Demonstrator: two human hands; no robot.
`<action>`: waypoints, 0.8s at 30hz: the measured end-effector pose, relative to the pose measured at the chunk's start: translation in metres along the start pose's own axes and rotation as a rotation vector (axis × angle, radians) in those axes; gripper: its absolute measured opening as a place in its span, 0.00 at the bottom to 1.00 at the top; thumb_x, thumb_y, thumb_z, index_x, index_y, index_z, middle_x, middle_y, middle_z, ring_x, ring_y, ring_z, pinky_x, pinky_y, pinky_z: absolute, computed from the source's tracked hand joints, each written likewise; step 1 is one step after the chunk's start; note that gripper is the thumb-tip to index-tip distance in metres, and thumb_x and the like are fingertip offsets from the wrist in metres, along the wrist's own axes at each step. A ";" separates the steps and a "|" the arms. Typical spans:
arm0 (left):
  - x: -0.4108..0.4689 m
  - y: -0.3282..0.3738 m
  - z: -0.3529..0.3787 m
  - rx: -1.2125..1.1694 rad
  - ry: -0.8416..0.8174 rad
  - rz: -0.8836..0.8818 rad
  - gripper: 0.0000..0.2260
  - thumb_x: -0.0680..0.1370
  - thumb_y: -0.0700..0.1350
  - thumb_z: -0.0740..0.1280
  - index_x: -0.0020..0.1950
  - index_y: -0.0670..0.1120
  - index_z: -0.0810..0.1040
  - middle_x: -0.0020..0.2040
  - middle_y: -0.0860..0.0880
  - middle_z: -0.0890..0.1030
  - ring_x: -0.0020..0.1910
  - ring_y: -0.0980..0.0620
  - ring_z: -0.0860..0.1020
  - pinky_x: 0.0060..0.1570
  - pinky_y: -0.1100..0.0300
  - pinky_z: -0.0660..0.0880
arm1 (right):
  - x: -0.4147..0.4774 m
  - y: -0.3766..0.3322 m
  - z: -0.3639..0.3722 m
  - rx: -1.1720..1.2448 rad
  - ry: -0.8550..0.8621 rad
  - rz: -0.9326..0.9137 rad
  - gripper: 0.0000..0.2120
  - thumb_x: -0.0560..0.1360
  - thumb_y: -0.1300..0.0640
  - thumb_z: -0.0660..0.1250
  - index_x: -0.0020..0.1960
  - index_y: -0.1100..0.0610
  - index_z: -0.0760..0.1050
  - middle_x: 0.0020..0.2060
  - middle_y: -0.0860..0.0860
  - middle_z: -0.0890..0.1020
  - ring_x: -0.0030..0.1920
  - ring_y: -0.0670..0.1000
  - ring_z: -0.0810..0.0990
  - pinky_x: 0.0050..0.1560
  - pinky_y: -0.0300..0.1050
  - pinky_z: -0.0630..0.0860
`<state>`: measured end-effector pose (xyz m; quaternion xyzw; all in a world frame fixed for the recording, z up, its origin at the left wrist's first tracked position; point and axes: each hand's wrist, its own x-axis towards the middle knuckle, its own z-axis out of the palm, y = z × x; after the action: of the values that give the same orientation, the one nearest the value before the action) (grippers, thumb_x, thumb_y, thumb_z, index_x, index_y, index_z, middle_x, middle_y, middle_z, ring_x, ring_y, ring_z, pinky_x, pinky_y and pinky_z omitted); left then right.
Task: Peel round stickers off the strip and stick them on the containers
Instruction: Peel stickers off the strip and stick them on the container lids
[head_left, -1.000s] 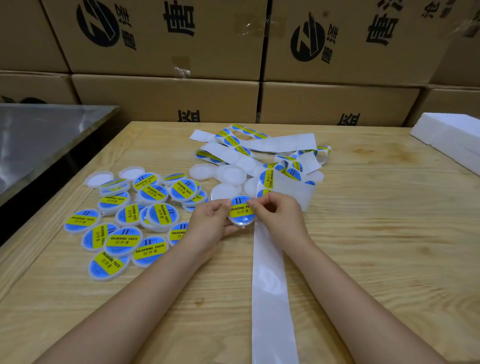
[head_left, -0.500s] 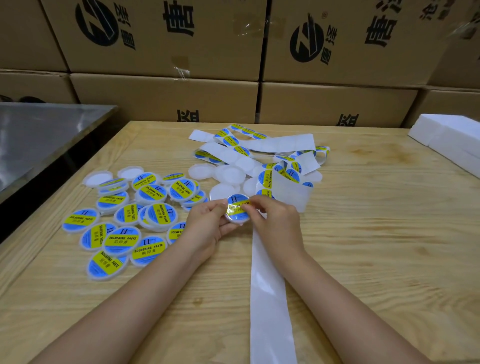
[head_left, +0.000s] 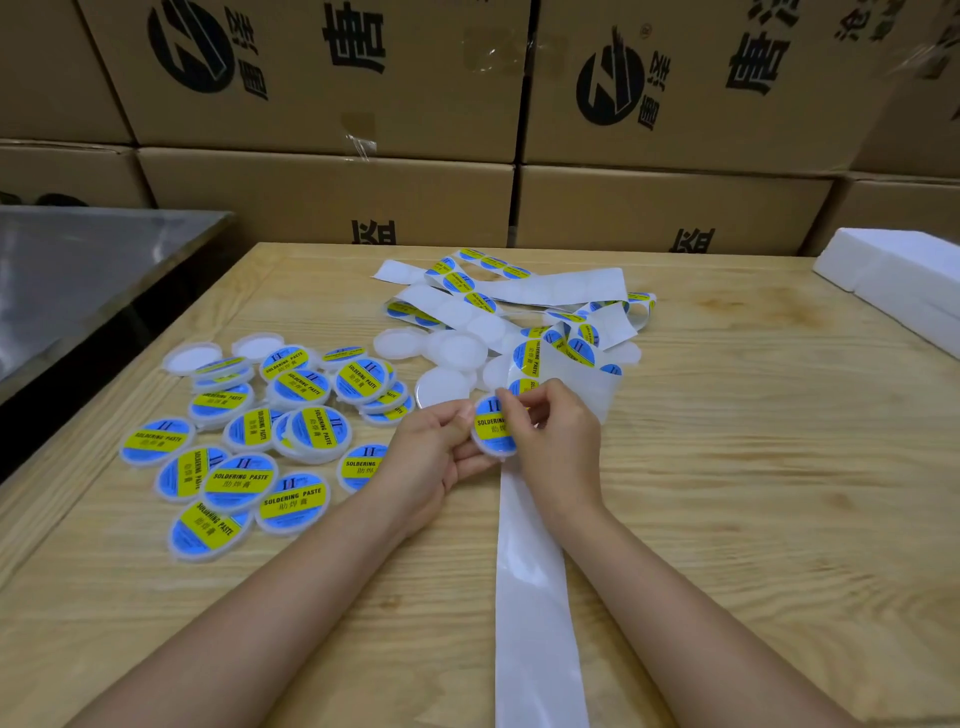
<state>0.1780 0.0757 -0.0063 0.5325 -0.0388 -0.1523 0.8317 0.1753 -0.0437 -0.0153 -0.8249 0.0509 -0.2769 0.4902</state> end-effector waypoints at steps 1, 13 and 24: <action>0.000 -0.001 0.000 0.010 -0.019 0.014 0.12 0.81 0.39 0.55 0.51 0.40 0.79 0.45 0.44 0.85 0.44 0.50 0.83 0.42 0.60 0.80 | -0.001 0.000 0.001 0.005 0.000 0.019 0.12 0.71 0.51 0.72 0.39 0.59 0.74 0.35 0.50 0.78 0.38 0.50 0.75 0.41 0.42 0.71; 0.007 0.002 -0.010 -0.127 0.131 0.048 0.10 0.81 0.41 0.58 0.53 0.38 0.77 0.45 0.42 0.84 0.43 0.48 0.83 0.44 0.58 0.81 | -0.002 -0.004 -0.001 0.206 -0.201 -0.063 0.13 0.69 0.60 0.75 0.51 0.61 0.78 0.46 0.52 0.78 0.43 0.49 0.77 0.45 0.39 0.74; 0.005 -0.001 -0.002 0.075 0.131 0.123 0.12 0.80 0.45 0.59 0.47 0.43 0.80 0.40 0.48 0.84 0.39 0.54 0.82 0.39 0.62 0.78 | -0.001 0.003 -0.002 0.237 -0.075 -0.074 0.07 0.75 0.61 0.67 0.39 0.57 0.76 0.33 0.48 0.80 0.32 0.41 0.75 0.36 0.31 0.69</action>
<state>0.1833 0.0752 -0.0089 0.5687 -0.0225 -0.0641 0.8197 0.1743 -0.0460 -0.0175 -0.7723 -0.0310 -0.2678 0.5752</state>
